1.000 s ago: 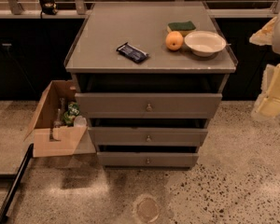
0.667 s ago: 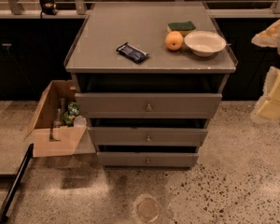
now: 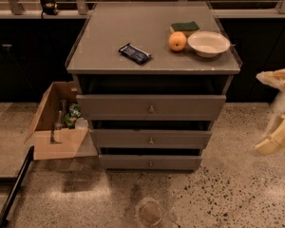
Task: Open bottom drawer
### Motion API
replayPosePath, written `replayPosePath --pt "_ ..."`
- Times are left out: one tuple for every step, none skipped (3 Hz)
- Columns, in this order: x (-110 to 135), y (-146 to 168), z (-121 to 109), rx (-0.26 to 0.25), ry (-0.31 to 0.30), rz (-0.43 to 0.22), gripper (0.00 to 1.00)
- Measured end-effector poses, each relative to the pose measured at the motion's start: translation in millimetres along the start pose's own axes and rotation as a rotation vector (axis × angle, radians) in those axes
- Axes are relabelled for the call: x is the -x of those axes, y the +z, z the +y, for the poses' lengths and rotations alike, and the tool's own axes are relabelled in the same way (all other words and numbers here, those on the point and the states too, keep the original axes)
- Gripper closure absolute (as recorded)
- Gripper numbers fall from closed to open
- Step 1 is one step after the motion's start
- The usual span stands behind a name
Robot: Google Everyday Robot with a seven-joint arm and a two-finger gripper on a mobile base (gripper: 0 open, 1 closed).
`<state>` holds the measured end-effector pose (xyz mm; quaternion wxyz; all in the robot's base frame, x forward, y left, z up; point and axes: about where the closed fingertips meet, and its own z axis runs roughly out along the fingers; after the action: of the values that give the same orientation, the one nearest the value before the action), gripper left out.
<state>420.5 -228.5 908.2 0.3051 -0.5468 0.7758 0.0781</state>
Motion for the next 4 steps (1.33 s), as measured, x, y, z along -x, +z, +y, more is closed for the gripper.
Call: replayPosePath --pt "-11.2 49.7 13.5 0.033 0.041 -0.188 0.0" --pt "12.0 96.3 17.5 0.079 0.104 -0.394 0.0" --pt "39.0 140.7 4.2 0.149 0.149 -0.563 0.0" --pt "39.0 140.7 4.2 0.149 0.149 -0.563 0.0"
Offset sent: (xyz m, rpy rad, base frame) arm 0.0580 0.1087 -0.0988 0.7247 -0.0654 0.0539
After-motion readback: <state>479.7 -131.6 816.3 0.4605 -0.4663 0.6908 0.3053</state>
